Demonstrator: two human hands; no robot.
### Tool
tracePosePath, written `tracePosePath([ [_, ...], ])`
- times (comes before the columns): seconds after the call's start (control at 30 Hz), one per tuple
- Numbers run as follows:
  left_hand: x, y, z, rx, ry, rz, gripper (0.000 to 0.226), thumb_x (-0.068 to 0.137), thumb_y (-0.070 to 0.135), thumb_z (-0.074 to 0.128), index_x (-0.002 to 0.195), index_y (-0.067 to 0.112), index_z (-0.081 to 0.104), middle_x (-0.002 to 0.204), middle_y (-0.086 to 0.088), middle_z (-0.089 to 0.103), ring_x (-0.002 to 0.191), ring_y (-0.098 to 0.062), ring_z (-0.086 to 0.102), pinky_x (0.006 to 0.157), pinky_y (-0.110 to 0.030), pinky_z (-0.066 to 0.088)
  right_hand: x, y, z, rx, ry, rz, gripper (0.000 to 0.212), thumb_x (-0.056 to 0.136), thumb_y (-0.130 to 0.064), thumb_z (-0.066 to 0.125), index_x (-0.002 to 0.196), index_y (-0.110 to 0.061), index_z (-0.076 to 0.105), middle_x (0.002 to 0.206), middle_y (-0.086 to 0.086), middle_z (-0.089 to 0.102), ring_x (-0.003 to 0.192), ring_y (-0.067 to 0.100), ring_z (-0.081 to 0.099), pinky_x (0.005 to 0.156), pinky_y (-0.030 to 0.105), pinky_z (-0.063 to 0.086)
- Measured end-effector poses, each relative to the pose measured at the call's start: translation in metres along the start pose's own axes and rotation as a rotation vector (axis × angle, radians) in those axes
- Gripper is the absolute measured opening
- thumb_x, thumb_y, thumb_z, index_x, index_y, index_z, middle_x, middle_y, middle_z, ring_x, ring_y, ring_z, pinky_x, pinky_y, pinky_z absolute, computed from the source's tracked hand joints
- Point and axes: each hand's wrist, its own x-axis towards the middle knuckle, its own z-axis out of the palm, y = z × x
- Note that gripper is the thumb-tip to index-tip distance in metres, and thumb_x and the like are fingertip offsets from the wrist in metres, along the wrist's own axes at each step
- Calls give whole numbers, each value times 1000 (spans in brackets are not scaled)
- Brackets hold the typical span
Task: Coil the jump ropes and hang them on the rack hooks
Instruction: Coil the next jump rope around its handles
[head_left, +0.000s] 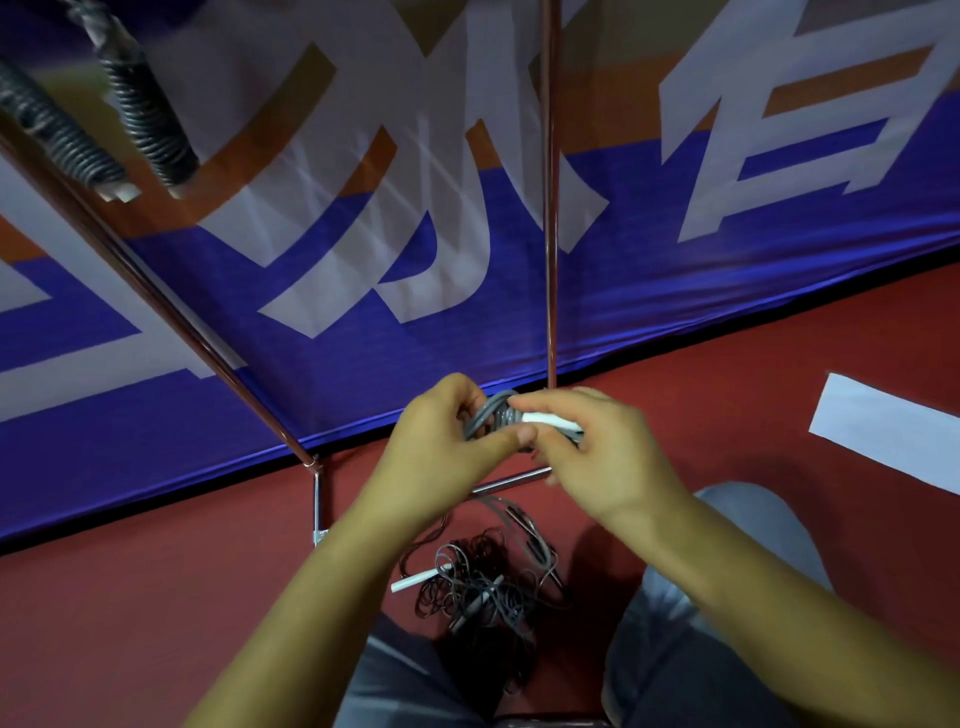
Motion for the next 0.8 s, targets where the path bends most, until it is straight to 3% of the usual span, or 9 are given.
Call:
tracePosePath([
  [0.1, -4, 0, 2, -83, 15, -26, 36, 76, 28, 78, 77, 8, 49, 56, 7, 45, 49, -8, 36, 48, -21, 34, -1, 3, -1, 36, 16, 41, 27, 85, -8, 64, 106, -25, 71, 90, -19, 64, 81, 12, 67, 73, 40, 58],
  [0.2, -5, 0, 4, -117, 60, -3, 30, 82, 23, 72, 73, 9, 48, 52, 10, 42, 49, -6, 35, 48, -21, 32, -3, -1, -2, 66, 11, 54, 25, 82, -22, 63, 102, -37, 63, 86, -21, 63, 78, 10, 69, 70, 41, 58],
  [0.33, -3, 3, 3, -79, 117, 59, 29, 83, 22, 70, 68, 13, 46, 55, 9, 43, 50, -3, 35, 49, -18, 31, -7, -7, -2, 25, 35, 8, 23, 82, -28, 60, 105, -24, 62, 86, -9, 67, 74, 17, 69, 66, 45, 57],
  [0.5, -7, 7, 1, -48, 132, 83, 30, 80, 20, 71, 69, 13, 44, 58, 6, 44, 51, -5, 36, 49, -18, 32, -9, -6, -2, -45, 34, -53, 33, 80, -29, 59, 110, -18, 63, 93, -6, 69, 80, 10, 65, 70, 15, 48],
  [0.6, -9, 5, 7, 13, 191, 106, 32, 78, 17, 70, 67, 18, 41, 62, 5, 46, 54, -6, 38, 49, -18, 31, -11, -7, -1, -13, 39, -46, 39, 78, -30, 59, 114, -17, 64, 96, -8, 67, 87, 9, 63, 75, 15, 47],
  [0.7, -12, 3, 15, 67, 289, 252, 42, 79, 12, 68, 65, 29, 33, 67, 4, 49, 60, -8, 42, 52, -15, 32, -10, -8, 0, 36, 56, -34, 39, 82, -27, 61, 119, -16, 65, 102, -8, 62, 94, 9, 61, 81, 16, 46],
  [0.8, -15, 3, 18, 106, 352, 375, 36, 81, 23, 60, 66, 33, 29, 64, 10, 42, 62, -12, 41, 52, -17, 33, -8, -7, 1, 69, 39, 3, 34, 88, -17, 63, 123, -15, 63, 104, -6, 57, 98, 9, 57, 85, 18, 43],
])
